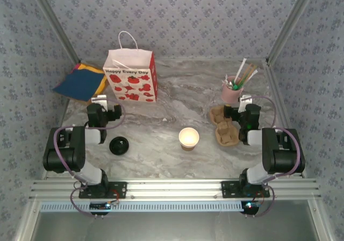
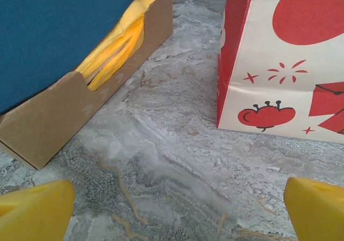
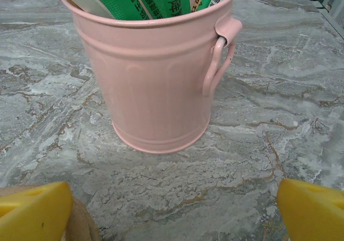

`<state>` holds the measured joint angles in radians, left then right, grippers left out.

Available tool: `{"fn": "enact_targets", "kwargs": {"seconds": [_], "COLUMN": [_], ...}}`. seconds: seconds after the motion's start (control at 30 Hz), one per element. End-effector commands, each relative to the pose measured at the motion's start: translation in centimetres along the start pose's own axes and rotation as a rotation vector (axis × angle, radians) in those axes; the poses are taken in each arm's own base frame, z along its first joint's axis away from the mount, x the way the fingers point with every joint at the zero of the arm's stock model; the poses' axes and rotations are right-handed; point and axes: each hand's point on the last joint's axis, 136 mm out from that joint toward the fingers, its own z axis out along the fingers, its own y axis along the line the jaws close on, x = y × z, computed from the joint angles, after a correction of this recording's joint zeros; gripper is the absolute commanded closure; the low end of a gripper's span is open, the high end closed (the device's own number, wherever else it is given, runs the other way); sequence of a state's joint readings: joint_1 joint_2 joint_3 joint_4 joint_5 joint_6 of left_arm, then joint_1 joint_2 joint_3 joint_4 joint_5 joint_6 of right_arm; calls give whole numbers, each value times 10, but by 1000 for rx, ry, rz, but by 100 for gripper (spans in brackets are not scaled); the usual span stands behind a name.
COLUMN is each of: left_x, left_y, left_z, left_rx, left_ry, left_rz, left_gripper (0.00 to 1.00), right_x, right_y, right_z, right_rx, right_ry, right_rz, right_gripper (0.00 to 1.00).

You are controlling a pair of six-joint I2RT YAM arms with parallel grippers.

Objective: Pack the takeout coffee

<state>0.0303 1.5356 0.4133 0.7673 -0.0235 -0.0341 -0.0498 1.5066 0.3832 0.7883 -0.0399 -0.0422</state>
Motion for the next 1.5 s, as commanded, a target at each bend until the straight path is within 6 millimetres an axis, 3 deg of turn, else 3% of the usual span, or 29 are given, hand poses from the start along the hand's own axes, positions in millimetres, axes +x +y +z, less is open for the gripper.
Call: {"fn": "enact_targets", "kwargs": {"seconds": [0.0,1.17,1.33,1.47], "left_x": [-12,-14,-36,-52], "left_y": [-1,1,19,28], "left_z": [0,-1,-9,-31], "left_rx": [-3,-7,-111,-172], "left_ry": [-47,-51,45,58], "left_rz": [3,-4,-44,-167], "left_gripper": [0,0,0,0], "right_x": [-2,-5,-25,-40], "right_y": [-2,-4,-13,-28], "right_z": [4,2,-12,-42], "right_rx": [10,21,79,162], "right_ry": [4,3,53,-9], "right_rz": [8,12,54,163], "right_gripper": [0,0,0,0]}}
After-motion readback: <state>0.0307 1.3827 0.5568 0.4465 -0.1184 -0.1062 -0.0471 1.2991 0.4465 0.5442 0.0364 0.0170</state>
